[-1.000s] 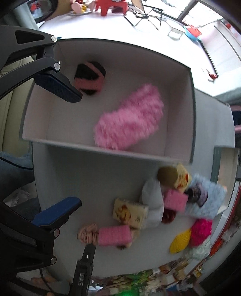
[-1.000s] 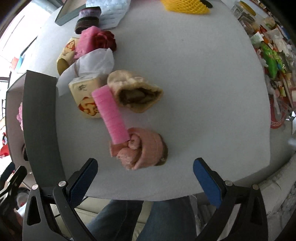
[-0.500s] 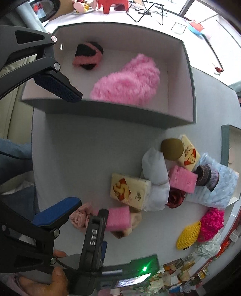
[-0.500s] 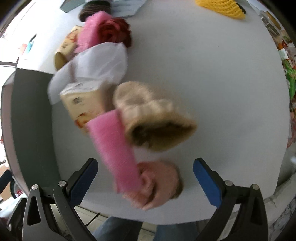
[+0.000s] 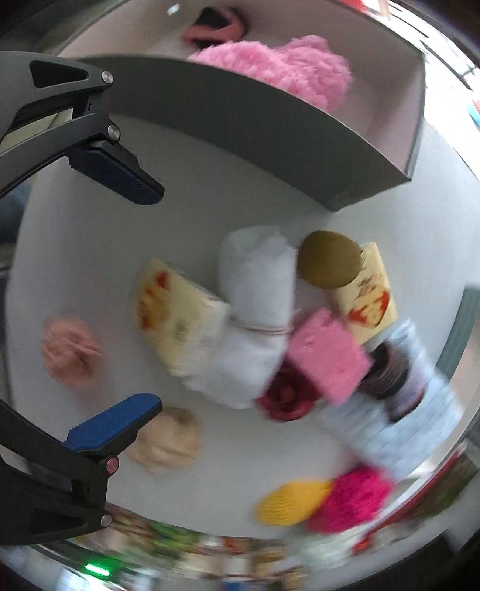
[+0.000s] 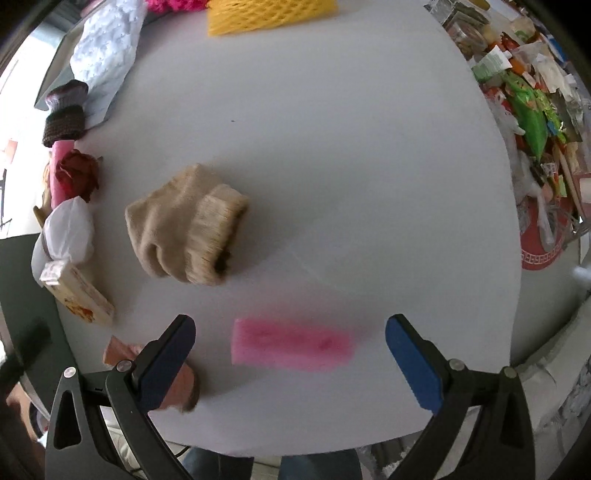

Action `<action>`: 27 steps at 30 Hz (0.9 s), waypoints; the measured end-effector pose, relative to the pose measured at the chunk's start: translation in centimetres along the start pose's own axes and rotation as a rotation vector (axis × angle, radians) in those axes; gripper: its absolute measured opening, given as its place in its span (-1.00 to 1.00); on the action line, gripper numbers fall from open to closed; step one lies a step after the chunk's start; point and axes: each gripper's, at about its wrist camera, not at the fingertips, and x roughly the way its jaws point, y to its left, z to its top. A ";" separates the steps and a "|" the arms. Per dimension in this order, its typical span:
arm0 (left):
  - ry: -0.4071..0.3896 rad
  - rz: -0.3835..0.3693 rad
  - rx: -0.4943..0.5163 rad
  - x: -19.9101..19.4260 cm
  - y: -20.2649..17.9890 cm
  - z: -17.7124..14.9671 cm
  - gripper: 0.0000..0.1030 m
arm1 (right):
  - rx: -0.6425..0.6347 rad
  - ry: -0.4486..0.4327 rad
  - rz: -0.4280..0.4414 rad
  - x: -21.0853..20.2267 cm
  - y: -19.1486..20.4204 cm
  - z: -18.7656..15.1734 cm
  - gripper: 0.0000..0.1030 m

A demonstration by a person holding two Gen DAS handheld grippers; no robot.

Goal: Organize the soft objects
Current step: 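Move left gripper to the yellow tissue pack while right gripper approaches the beige knit hat, then grasp the yellow tissue pack with left gripper while right gripper grasps the beige knit hat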

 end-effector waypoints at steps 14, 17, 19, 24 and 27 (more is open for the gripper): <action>0.121 0.161 -0.112 3.1 6.3 -5.1 1.00 | -0.098 0.027 0.046 -0.3 -3.6 -3.5 0.99; 0.107 0.156 -0.120 2.1 7.3 -6.2 1.00 | -0.111 0.039 0.050 0.0 -5.2 -4.0 0.99; 0.105 0.133 -0.168 1.6 7.7 -6.4 1.00 | -0.124 0.047 0.050 -0.6 -6.9 -4.1 0.99; 0.094 0.120 -0.239 1.6 7.0 -6.2 1.00 | -0.141 0.064 0.055 -0.4 -7.5 -4.1 0.99; 0.088 0.114 -0.269 2.2 5.8 -5.6 1.00 | -0.159 0.059 0.049 -0.4 -7.8 -4.0 0.99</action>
